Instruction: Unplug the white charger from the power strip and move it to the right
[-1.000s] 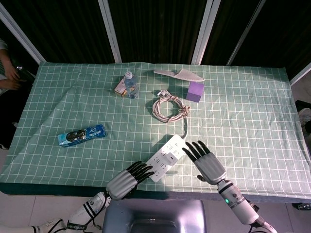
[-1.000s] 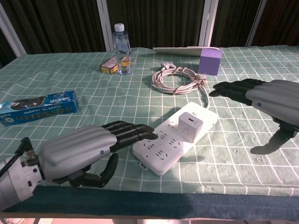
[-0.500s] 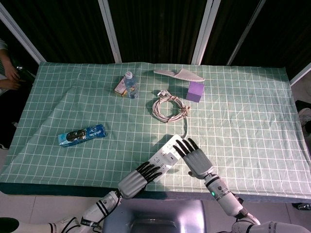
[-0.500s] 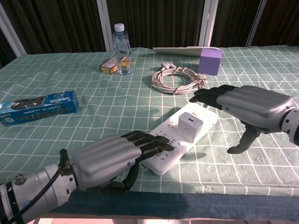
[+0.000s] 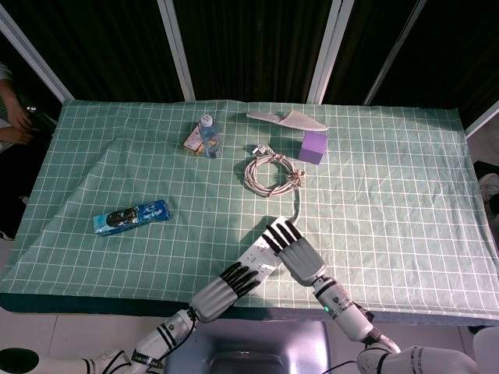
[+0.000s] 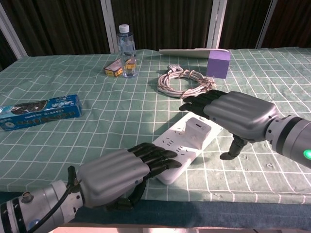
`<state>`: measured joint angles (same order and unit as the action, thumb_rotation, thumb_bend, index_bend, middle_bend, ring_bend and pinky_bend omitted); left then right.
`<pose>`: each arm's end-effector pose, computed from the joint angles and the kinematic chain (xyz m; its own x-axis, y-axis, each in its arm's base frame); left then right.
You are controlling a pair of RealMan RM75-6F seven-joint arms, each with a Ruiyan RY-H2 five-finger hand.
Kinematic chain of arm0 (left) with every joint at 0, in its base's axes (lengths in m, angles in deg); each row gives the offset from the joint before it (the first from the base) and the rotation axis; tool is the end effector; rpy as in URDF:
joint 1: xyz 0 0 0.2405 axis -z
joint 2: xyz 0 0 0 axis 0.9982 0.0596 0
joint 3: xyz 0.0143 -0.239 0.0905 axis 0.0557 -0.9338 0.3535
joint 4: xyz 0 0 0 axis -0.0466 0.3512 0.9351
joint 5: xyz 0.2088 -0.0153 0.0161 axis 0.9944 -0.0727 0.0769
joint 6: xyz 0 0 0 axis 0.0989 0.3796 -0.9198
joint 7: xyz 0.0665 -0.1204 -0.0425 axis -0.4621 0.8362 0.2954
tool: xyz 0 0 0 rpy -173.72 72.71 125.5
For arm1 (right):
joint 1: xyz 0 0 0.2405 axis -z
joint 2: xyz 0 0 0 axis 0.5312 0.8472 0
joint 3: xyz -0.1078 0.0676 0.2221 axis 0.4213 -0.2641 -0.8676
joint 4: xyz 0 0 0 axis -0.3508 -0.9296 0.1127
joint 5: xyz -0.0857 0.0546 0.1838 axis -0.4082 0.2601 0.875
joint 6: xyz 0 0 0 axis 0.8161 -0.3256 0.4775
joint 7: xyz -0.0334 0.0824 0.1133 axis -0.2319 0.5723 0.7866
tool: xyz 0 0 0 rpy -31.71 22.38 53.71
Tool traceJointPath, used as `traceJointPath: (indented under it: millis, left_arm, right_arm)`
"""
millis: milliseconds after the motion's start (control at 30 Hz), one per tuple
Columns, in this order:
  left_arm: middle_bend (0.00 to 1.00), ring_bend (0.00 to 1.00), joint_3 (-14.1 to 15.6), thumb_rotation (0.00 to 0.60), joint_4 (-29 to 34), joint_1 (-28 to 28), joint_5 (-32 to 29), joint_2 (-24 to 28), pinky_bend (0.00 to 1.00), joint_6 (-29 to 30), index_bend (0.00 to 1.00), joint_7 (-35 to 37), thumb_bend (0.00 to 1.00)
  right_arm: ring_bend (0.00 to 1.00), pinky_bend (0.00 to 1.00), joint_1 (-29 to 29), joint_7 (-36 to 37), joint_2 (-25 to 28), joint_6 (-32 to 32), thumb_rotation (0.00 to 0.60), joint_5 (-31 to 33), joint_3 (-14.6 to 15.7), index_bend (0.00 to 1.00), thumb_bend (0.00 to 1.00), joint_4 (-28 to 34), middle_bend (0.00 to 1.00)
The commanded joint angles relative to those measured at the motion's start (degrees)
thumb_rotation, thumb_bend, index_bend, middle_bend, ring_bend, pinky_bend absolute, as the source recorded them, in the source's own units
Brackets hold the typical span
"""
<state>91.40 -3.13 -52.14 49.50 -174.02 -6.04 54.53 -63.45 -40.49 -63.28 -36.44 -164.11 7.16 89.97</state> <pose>-0.1287 0.2120 -0.1235 0.5722 0.3082 0.7600 0.6479 -0.7381 -0.1884 -0.1539 -0.2673 -0.0471 0.7027 -0.1101 0.7029 -0.6346 -0.5438 0.5492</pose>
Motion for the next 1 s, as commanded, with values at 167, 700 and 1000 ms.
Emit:
traceJointPath:
  millis: [167, 700, 1000]
  left_arm:
    - [0.02, 0.00, 0.58, 0.600, 0.09, 0.10, -0.38, 0.13, 0.02, -0.02, 0.00, -0.36, 0.90]
    - [0.02, 0.00, 1.23, 0.600, -0.38, 0.35, -0.77, 0.70, 0.02, 0.41, 0.00, 0.28, 0.90]
    - [0.02, 0.00, 1.55, 0.600, -0.74, 0.55, -0.65, 1.24, 0.02, 0.78, 0.00, 1.37, 0.89]
  right_arm:
    - [0.11, 0.25, -1.73, 0.30, -3.92, -1.49, 0.600, -2.52, 0.55, 0.20, 0.22, -5.23, 0.19]
    - [0.29, 0.48, -2.84, 3.10, -10.14, -3.75, 0.600, -5.73, 2.03, 0.42, 0.34, -12.58, 0.30]
    - [0.30, 0.49, -2.77, 1.99, -9.97, -4.78, 0.600, -6.00, 2.10, 0.45, 0.38, -12.31, 0.32]
